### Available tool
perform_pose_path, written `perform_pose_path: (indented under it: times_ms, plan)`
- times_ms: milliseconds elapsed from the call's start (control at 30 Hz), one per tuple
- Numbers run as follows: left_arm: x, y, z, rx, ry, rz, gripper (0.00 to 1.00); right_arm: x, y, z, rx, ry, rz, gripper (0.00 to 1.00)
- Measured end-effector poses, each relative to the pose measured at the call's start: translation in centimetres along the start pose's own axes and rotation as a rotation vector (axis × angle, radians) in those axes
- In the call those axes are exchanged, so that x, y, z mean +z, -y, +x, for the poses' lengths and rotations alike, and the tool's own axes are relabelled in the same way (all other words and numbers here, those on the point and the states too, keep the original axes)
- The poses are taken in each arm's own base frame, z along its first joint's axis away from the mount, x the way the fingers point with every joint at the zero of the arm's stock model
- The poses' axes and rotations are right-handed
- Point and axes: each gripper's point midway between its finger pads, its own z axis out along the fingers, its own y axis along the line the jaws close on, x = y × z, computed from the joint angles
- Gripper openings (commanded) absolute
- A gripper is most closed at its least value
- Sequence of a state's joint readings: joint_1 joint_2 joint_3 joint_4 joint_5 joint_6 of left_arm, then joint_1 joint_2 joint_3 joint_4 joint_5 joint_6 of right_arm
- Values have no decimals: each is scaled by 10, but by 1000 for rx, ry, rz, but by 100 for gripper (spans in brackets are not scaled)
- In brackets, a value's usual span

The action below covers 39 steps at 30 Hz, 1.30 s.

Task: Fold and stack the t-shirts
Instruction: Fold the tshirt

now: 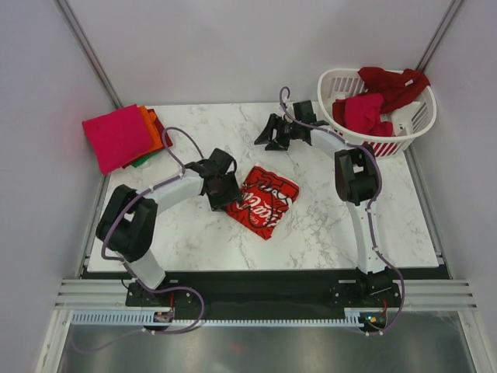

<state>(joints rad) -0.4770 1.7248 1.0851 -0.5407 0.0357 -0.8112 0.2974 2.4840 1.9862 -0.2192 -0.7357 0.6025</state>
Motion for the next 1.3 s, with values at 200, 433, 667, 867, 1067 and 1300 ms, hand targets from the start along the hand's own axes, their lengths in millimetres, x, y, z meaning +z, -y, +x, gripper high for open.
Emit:
perform_pose_path:
  times_ms: [200, 433, 667, 867, 1067, 1300]
  plan:
    - [-82, 40, 24, 28, 51, 191, 68, -65, -44, 6, -52, 55, 97, 76]
    - [-144, 51, 0, 40, 214, 311, 61, -148, -138, 101, -168, 111, 49, 55]
    - [-100, 77, -14, 219, 189, 330, 55, -128, -70, 221, -31, -77, 140, 33]
    - [-35, 107, -13, 331, 70, 375, 51, -127, -4, 256, 75, -126, 292, 39]
    - [27, 77, 13, 281, -66, 257, 46, -135, 10, 243, 116, -96, 304, 64]
    - [9, 46, 47, 191, -59, 197, 49, -146, 36, 196, 82, -15, 445, 72]
